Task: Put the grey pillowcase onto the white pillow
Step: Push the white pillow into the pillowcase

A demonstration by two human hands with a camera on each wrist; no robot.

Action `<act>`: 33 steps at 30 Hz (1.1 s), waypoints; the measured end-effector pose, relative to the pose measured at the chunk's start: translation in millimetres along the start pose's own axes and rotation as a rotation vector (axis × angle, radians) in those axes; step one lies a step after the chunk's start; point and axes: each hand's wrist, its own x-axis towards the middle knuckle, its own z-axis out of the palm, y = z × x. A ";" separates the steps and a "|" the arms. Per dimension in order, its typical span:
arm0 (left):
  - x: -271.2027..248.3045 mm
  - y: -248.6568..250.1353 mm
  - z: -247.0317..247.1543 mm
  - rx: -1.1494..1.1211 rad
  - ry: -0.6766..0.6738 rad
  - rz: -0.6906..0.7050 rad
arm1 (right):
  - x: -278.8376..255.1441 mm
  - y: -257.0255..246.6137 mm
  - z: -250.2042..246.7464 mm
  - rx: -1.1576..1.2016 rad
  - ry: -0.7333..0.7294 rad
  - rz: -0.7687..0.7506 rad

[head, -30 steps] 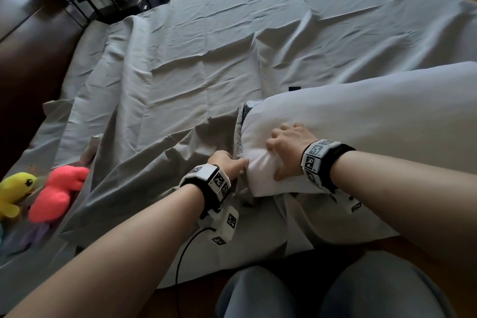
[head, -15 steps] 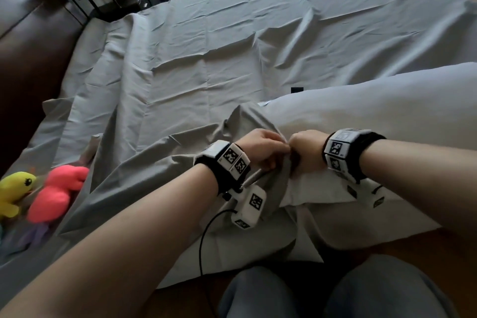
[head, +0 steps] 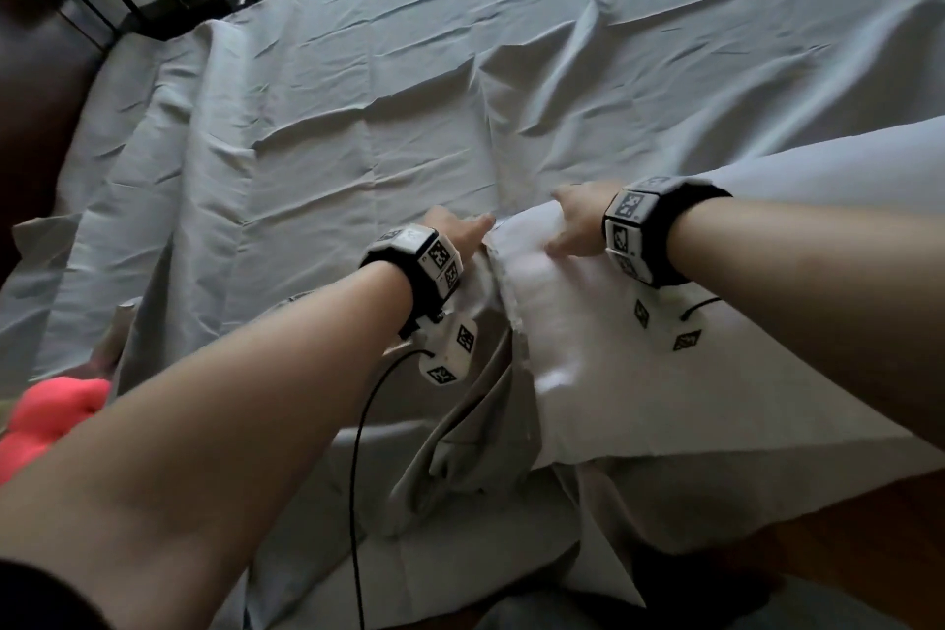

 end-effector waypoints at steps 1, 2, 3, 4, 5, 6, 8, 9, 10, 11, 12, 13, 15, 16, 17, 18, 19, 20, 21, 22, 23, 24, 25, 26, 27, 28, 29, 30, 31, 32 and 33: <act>9.3 2.9 1.6 0.039 -0.006 -0.008 | 9.8 -1.0 3.7 0.015 -0.035 0.016; 17.1 5.7 4.5 0.063 -0.028 -0.018 | 17.0 -1.1 6.4 0.028 -0.061 0.028; 24.2 6.7 8.0 0.087 -0.049 -0.016 | 23.9 -0.8 10.3 0.037 -0.084 0.038; 30.5 7.5 12.1 0.120 -0.064 -0.027 | 29.4 0.8 13.6 0.042 -0.097 0.043; 35.3 8.1 15.7 0.187 -0.073 -0.026 | 33.6 4.1 17.3 0.042 -0.101 0.047; 38.9 8.2 19.7 0.268 -0.072 -0.030 | 36.5 8.3 21.2 0.052 -0.089 0.054; 44.7 8.3 26.3 0.383 -0.047 0.000 | 37.9 15.9 28.0 0.116 -0.042 0.051; 46.3 9.6 28.8 0.390 -0.036 0.033 | 38.0 18.3 29.7 0.145 -0.017 0.043; 47.9 10.9 32.1 0.361 -0.028 0.052 | 38.8 19.9 29.7 0.171 0.007 0.032; 47.2 13.9 33.2 0.287 -0.009 0.081 | 39.5 20.1 28.3 0.205 0.012 0.030; 46.4 17.7 34.8 0.164 0.018 0.102 | 38.0 18.7 23.8 0.232 0.008 0.026; 44.8 21.9 35.3 0.026 0.044 0.131 | 36.4 16.0 20.0 0.260 0.011 0.027; 38.2 36.9 32.4 -0.186 0.107 0.207 | 30.7 15.1 12.4 0.370 0.056 0.027; 32.3 46.6 27.8 -0.263 0.122 0.245 | 25.9 14.7 9.7 0.441 0.076 0.007; 24.5 57.6 21.6 -0.327 0.127 0.289 | 20.0 13.0 7.9 0.499 0.078 -0.033; 17.7 66.7 15.8 -0.356 0.123 0.321 | 14.2 10.8 7.7 0.530 0.069 -0.073; 11.3 74.5 12.7 -0.357 0.116 0.350 | 10.1 8.3 8.0 0.547 0.078 -0.098; 7.0 78.0 11.9 -0.306 0.093 0.350 | 6.8 6.4 8.6 0.551 0.111 -0.100; 1.7 78.4 12.8 -0.246 0.056 0.339 | 3.5 5.4 8.3 0.556 0.149 -0.082; -4.7 75.7 15.0 -0.194 0.008 0.303 | 0.1 6.1 8.1 0.545 0.181 -0.059; -11.6 70.5 16.9 -0.157 -0.038 0.267 | -2.9 7.5 7.0 0.508 0.210 -0.039; -19.7 63.6 18.1 -0.143 -0.069 0.235 | -7.4 9.9 6.3 0.457 0.231 -0.022; -28.4 54.4 17.5 -0.127 -0.086 0.218 | -14.3 13.1 5.7 0.403 0.248 -0.015; -39.2 44.6 15.2 -0.090 -0.102 0.198 | -22.9 15.6 5.6 0.358 0.259 -0.016; -50.8 34.7 11.5 -0.036 -0.126 0.162 | -33.7 17.5 5.4 0.327 0.257 -0.026; -64.5 24.8 7.1 0.014 -0.180 0.107 | -45.9 19.1 6.2 0.295 0.232 -0.053; -79.5 15.5 3.3 0.057 -0.262 0.046 | -59.3 19.3 8.8 0.250 0.189 -0.092; -93.3 6.6 0.3 0.107 -0.351 -0.006 | -72.1 18.3 12.6 0.184 0.142 -0.138; -106.8 -1.6 -1.1 0.160 -0.422 -0.043 | -85.1 15.6 16.9 0.114 0.099 -0.183; -120.3 -8.8 -0.4 0.210 -0.459 -0.057 | -97.3 11.9 22.0 0.065 0.056 -0.218; -132.1 -14.6 1.3 0.255 -0.455 -0.044 | -108.0 7.3 26.2 0.032 0.022 -0.241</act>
